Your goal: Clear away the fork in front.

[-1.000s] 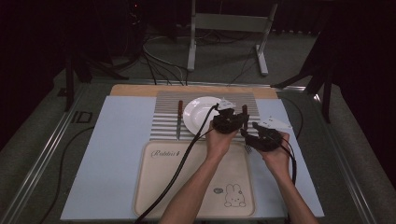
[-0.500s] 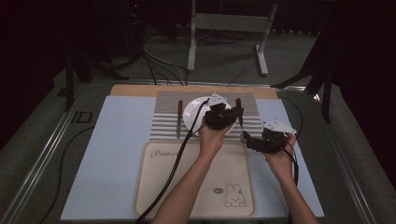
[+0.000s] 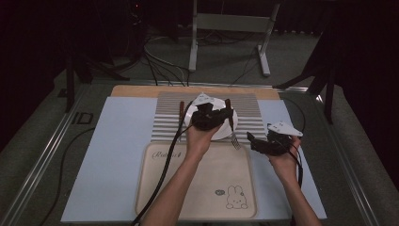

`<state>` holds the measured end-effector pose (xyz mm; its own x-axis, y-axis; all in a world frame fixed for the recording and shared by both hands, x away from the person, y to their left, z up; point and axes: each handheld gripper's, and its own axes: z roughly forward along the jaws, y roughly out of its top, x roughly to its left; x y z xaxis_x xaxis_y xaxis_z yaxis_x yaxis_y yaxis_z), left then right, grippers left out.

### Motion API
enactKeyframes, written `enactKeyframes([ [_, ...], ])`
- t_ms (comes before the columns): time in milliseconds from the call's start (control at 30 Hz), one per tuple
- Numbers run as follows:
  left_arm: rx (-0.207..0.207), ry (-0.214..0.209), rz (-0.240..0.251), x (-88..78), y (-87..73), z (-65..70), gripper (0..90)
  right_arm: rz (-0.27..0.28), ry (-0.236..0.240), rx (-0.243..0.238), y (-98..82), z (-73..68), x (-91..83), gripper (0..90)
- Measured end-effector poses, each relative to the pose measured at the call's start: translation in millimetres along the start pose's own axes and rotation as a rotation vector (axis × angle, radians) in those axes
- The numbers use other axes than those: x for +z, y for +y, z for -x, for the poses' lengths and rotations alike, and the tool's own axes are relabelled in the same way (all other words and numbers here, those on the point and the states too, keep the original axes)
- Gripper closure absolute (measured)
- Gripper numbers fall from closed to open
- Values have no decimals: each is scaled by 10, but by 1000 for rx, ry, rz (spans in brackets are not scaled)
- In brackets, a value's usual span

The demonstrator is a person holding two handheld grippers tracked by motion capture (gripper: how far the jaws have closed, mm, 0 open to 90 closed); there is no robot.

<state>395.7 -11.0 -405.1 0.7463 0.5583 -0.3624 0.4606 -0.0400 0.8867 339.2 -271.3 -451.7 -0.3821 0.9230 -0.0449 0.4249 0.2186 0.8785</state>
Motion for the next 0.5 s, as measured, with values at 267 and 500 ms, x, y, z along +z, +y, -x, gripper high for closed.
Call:
enactKeyframes([
  [267,19,-30,-22,-165,72,19,810,15,-1,9,7,1,-29,123],
  [500,32,-33,-69,-321,130,-6,810,20,0,18,12,9,-41,125],
])
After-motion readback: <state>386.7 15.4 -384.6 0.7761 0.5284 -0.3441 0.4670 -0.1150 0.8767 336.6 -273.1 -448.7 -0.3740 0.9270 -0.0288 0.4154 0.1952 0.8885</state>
